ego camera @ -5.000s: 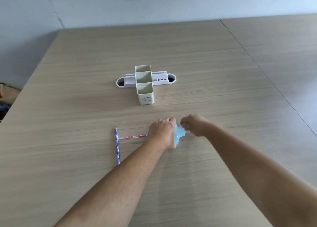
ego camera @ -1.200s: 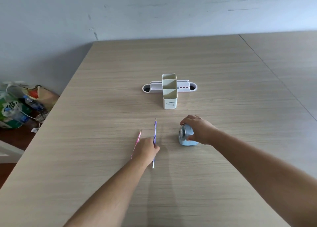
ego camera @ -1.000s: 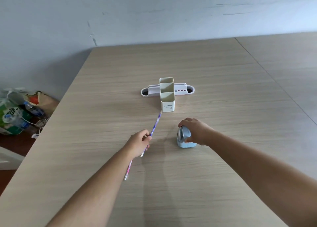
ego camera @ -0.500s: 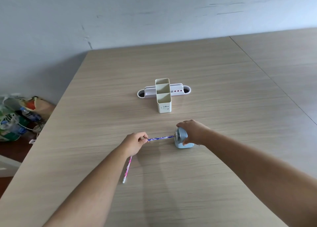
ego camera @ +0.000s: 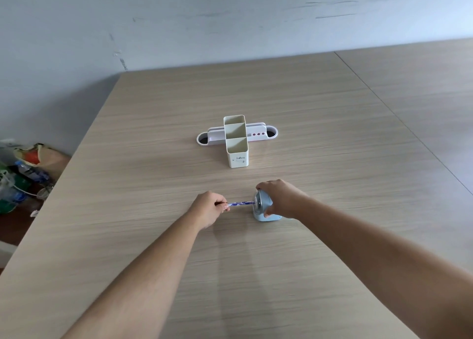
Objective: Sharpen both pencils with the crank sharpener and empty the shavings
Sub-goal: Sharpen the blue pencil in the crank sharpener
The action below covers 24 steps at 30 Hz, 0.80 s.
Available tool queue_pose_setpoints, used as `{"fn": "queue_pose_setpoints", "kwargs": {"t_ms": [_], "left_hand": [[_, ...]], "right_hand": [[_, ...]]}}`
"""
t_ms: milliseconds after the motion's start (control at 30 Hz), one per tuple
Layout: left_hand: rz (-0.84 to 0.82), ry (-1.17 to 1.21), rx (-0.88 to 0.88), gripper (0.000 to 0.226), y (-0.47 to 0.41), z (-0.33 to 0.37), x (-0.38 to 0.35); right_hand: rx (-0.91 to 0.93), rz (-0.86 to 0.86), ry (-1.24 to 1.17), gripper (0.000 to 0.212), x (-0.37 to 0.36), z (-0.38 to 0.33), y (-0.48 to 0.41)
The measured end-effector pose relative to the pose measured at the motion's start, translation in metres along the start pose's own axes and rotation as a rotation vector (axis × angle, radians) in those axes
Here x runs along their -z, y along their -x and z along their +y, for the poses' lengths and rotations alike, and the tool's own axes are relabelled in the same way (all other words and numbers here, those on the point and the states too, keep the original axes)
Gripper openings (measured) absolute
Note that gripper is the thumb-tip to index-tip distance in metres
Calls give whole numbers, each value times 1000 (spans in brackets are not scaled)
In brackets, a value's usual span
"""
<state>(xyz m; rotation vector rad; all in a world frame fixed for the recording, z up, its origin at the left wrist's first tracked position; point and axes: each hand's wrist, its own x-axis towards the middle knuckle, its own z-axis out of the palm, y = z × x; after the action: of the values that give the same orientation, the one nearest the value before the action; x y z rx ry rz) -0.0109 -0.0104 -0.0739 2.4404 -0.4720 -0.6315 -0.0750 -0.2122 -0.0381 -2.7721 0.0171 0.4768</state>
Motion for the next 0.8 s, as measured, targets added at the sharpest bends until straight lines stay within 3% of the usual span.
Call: {"fn": "queue_pose_setpoints", "kwargs": {"t_ms": [200, 267, 367, 533, 800], "left_hand": [[-7, -166, -15, 13, 1, 3, 3], [2, -344, -55, 37, -1, 14, 4], [60, -496, -212, 75, -3, 40, -6], [37, -587, -328, 94, -17, 90, -46], [57, -631, -229, 69, -33, 103, -73]], "right_hand": [[18, -34, -78, 84, 2, 11, 1], [-36, 16, -172, 76, 11, 28, 6], [-137, 110, -186, 42, 17, 63, 21], [-215, -27, -193, 33, -13, 79, 42], [-92, -18, -173, 19, -29, 67, 51]]}}
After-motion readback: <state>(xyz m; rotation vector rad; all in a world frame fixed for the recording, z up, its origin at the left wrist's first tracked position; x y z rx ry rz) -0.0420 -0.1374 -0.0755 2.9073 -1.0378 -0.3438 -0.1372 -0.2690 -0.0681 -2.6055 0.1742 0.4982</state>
